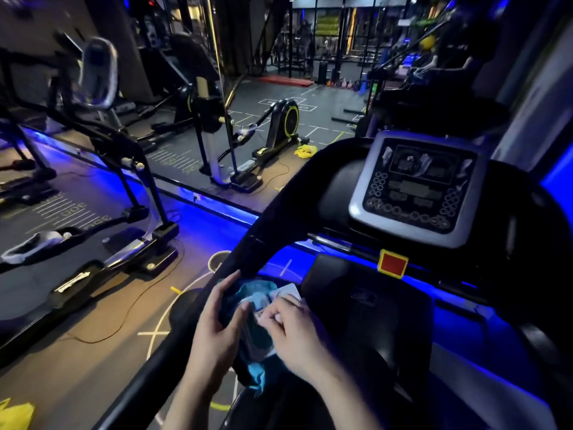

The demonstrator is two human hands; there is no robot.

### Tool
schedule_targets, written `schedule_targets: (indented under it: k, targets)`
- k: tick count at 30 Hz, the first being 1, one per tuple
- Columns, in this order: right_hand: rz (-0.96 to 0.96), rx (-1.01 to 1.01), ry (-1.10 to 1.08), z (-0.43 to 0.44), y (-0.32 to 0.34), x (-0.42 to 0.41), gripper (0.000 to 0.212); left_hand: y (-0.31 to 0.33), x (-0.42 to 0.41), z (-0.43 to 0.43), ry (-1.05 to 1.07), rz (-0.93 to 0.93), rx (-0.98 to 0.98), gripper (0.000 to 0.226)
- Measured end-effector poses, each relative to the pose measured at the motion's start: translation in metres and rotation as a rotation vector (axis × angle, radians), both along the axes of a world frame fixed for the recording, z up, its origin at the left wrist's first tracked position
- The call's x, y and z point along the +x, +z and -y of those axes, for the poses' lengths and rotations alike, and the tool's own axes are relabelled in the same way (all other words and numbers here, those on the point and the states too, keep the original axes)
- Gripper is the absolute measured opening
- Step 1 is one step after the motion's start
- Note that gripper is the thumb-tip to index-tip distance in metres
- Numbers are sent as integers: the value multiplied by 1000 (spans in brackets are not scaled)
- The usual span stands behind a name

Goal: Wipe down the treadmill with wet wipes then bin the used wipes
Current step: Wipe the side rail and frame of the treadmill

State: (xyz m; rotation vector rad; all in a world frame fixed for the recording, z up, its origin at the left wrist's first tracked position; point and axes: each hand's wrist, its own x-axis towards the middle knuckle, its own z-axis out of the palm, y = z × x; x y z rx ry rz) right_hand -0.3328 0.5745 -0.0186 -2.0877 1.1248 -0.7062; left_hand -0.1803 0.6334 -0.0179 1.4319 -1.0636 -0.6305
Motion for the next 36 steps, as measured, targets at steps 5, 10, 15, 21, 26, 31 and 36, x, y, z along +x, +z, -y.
schedule_targets:
  k: [5,10,15,21,26,31,36]
  targets:
    - [68,237,131,55,6,-40,14,-7,-32,52,34,78,23,53]
    - [550,793,313,88,9,-68,23,-15,-41,70,125,164,74,57]
    - [933,1106,379,118,9,-62,50,-43,-13,38,519,53,139,54]
    - [844,1285,119,114,-39,-10,45,-50,20,-15,913,-52,126,47]
    - [852,1507,-78,104,-63,33,50,-48,51,-38,988,-97,81,47]
    - [904,1323,-217,96,-77,65,22,-38,76,-26,894,-152,52,48]
    - [701,919,-485,124,-112,69,19,-45,93,6,787,-156,20,47]
